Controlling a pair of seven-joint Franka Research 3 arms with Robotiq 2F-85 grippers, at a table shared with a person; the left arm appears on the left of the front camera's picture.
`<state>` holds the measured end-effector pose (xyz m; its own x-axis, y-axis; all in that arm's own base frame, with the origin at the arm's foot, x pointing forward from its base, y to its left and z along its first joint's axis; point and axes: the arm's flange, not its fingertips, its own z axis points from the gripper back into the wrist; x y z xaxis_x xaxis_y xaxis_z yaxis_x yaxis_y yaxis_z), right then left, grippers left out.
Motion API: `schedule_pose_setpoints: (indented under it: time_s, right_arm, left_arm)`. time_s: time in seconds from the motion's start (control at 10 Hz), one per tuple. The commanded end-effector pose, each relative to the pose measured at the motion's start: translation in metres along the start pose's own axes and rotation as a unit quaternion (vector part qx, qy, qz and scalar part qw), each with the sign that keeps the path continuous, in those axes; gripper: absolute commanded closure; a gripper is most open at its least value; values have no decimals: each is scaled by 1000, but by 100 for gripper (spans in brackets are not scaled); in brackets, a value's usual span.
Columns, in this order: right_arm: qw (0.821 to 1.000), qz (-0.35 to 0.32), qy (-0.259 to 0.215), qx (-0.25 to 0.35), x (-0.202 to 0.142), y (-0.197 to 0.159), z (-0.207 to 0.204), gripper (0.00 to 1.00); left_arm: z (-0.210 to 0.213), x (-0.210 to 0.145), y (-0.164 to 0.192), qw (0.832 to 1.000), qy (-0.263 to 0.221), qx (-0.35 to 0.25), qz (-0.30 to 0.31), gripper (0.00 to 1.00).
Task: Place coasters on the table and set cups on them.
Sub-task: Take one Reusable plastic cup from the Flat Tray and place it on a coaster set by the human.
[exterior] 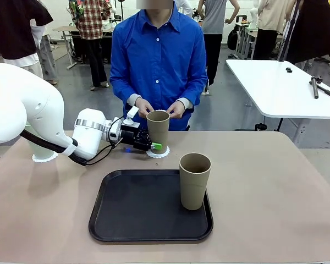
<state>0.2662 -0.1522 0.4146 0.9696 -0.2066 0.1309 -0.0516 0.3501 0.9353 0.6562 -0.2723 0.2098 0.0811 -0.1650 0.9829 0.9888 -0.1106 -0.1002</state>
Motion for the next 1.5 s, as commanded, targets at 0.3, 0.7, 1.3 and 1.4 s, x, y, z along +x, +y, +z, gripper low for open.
schedule_pose_setpoints:
  time_s: [0.3,0.7,1.3,1.4]
  right_arm:
    - [1000,4,-2,8,-1,0,0,0]
    - [1000,4,-2,8,-1,0,0,0]
    - [1000,4,-2,8,-1,0,0,0]
    - [1000,4,-2,8,-1,0,0,0]
  left_arm:
    - [11,7,1,1000,18,-19,-1,0]
    - [23,10,5,1000,24,-6,-8,0]
    - [46,19,-3,998,57,-11,-14,0]
    - [53,22,-6,997,71,-10,-13,0]
